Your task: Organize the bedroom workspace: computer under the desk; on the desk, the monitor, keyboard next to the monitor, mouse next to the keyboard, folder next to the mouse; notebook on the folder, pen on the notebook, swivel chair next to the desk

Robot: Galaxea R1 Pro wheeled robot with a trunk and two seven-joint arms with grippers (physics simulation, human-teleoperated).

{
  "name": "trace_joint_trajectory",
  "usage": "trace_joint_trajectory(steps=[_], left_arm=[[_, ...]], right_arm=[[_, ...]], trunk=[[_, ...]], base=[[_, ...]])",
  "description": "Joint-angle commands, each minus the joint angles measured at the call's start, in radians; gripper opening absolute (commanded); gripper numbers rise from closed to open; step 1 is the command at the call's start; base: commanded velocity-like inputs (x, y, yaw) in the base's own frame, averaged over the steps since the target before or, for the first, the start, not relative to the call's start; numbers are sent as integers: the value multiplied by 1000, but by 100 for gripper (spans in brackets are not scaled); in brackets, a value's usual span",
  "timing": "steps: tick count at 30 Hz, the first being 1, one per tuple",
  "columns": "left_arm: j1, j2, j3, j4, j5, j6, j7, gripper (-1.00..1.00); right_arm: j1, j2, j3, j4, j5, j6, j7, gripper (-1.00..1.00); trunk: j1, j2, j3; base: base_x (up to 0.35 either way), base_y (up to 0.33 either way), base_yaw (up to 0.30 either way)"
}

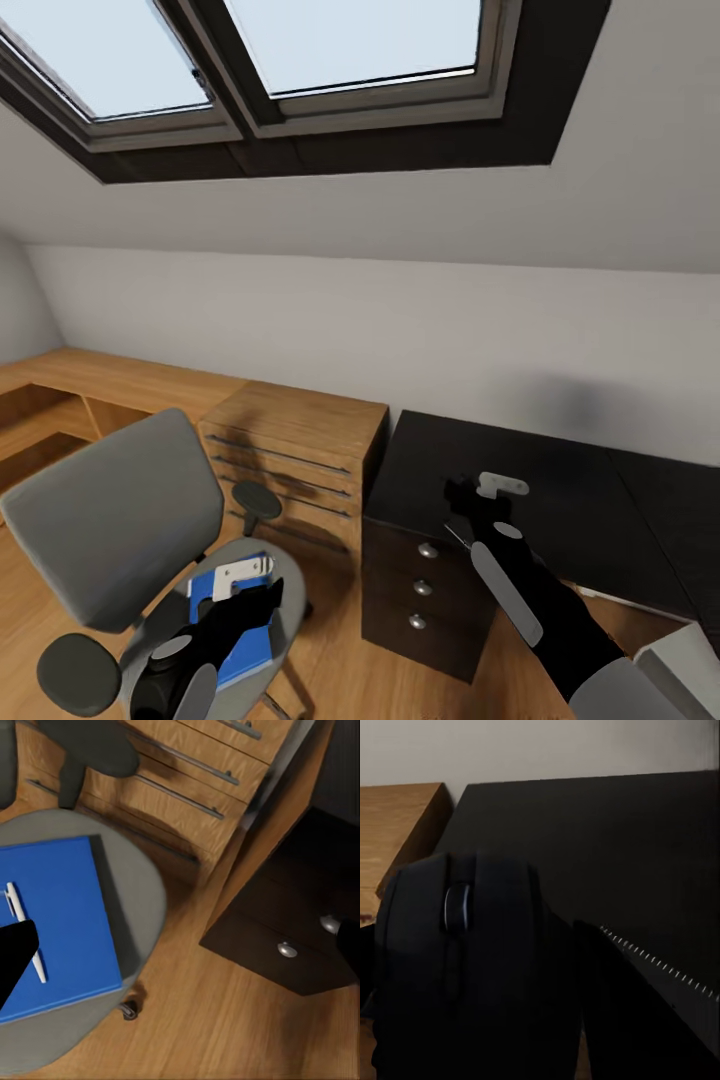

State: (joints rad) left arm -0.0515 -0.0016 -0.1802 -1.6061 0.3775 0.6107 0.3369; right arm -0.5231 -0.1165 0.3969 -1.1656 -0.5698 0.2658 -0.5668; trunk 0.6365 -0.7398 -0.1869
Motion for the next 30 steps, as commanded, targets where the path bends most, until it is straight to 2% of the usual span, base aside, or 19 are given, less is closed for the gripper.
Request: trace_joint_trajectory(steps=[1, 27, 30], left_arm=[[-1, 0, -1, -2, 10, 3, 9, 100], [-1, 0, -1, -2, 9, 1, 9, 100], [-1, 0, -1, -3, 9, 1, 9, 100]], right_arm=[[-1, -1, 4, -1, -8, 1, -9, -100], [-1, -2, -2, 12, -9, 0, -8, -100], [-1, -2, -24, 19, -8, 0, -5, -100]], trunk=[[0, -1, -2], [0, -1, -2], [0, -1, -2]], base=[[-1, 0, -253], [0, 0, -263], [0, 0, -273]])
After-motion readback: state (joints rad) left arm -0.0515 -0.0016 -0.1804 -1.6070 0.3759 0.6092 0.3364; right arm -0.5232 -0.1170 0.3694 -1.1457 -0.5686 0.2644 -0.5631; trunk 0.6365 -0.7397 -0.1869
